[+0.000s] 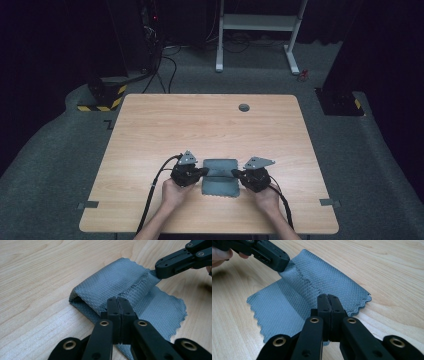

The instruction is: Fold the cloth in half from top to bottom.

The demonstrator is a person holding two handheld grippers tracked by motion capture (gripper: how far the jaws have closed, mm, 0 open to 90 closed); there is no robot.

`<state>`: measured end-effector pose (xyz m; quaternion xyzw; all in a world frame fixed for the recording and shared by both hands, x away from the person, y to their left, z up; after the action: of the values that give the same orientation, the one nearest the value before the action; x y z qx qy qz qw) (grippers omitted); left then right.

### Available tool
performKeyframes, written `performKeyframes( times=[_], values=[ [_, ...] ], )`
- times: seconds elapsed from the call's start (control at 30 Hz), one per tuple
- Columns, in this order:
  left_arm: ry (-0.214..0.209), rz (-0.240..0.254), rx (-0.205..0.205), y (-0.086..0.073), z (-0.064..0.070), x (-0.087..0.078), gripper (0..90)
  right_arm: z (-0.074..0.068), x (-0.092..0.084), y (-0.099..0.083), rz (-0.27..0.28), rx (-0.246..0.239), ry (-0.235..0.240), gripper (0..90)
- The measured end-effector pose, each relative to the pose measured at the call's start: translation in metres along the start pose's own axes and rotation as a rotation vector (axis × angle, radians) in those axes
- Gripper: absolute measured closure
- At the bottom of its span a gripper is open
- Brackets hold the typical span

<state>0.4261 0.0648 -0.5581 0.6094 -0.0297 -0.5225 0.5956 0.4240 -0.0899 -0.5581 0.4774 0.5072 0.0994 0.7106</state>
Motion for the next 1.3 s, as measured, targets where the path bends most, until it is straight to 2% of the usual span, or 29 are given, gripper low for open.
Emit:
performKeyframes(
  times=[0.23, 0.33, 0.63, 0.67, 0.83, 0.9, 1.03, 1.17, 1.3],
  values=[
    [-0.013, -0.024, 0.006, -0.011, 0.005, 0.002, 89.3, -0.009, -0.003, -0.008, -0.013, -0.026, 0.001, 89.6],
    [-0.009, -0.027, 0.024, -0.014, 0.007, 0.002, 89.3, -0.013, -0.004, -0.013, -0.019, -0.042, -0.002, 89.6],
    [-0.011, -0.030, 0.014, -0.019, 0.008, 0.000, 89.2, -0.020, -0.004, -0.017, -0.012, -0.033, 0.013, 89.6],
    [-0.009, -0.031, 0.026, -0.019, 0.009, -0.001, 89.2, -0.021, -0.005, -0.018, -0.016, -0.041, 0.007, 89.6],
    [-0.014, -0.028, 0.024, -0.020, 0.012, -0.004, 89.2, -0.026, -0.005, -0.021, -0.027, -0.056, 0.008, 89.6],
    [-0.015, -0.034, 0.024, -0.023, 0.013, -0.003, 89.2, -0.027, -0.005, -0.023, -0.039, -0.078, -0.003, 89.5],
    [-0.012, -0.044, 0.043, -0.027, 0.015, -0.004, 89.1, -0.028, -0.006, -0.024, -0.028, -0.065, 0.007, 89.3],
    [-0.017, -0.042, 0.039, -0.030, 0.016, -0.004, 89.1, -0.030, -0.005, -0.026, -0.042, -0.081, 0.010, 89.0],
    [-0.023, -0.063, 0.036, -0.033, 0.018, -0.004, 88.9, -0.031, -0.007, -0.027, -0.027, -0.063, 0.020, 88.5]
  ],
)
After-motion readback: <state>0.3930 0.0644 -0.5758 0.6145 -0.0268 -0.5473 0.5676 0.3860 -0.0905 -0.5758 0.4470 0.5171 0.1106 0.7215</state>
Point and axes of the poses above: each handheld gripper's, and its own axes: x roughly forward along the jaws, y roughly out of its top, z roughly to its right, the point moved 9 cm from there along x, roughly forward along the jaws, and after that the axes turned 6 degrees about -x, right-handed, at the moved point
